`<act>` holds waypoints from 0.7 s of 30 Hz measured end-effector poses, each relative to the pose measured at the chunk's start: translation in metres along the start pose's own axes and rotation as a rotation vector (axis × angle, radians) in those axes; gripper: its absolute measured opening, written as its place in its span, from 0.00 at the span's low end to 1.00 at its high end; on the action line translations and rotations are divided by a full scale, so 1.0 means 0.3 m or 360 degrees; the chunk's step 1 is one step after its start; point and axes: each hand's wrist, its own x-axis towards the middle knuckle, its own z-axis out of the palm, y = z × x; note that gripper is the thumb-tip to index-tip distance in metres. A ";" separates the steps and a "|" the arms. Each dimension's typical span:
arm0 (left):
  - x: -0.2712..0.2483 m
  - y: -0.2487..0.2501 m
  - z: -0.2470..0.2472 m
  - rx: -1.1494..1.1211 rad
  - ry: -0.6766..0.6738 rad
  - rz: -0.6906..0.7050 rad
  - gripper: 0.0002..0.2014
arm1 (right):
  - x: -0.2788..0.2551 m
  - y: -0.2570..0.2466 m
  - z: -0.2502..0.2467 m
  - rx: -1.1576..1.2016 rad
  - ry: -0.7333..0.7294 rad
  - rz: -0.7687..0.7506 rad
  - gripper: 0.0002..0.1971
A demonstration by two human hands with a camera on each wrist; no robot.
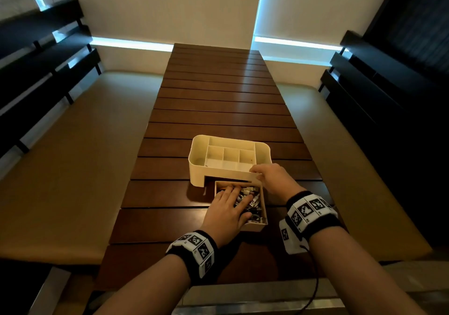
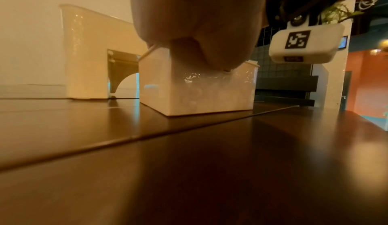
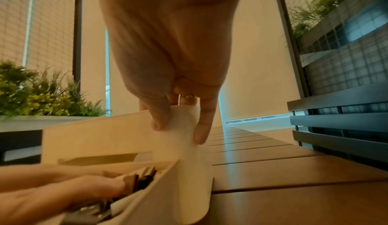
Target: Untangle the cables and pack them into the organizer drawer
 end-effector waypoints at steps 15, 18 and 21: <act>0.029 -0.011 -0.016 0.0097 0.0108 0.0008 0.26 | -0.050 0.079 0.009 0.0000 -0.0119 0.0081 0.15; 0.019 -0.018 -0.018 0.0026 0.0237 0.0049 0.26 | -0.053 0.081 0.016 0.0058 -0.0087 0.0102 0.15; 0.002 -0.013 -0.043 -0.0237 0.0389 0.0064 0.21 | -0.059 0.087 0.020 0.0117 -0.0072 0.0093 0.15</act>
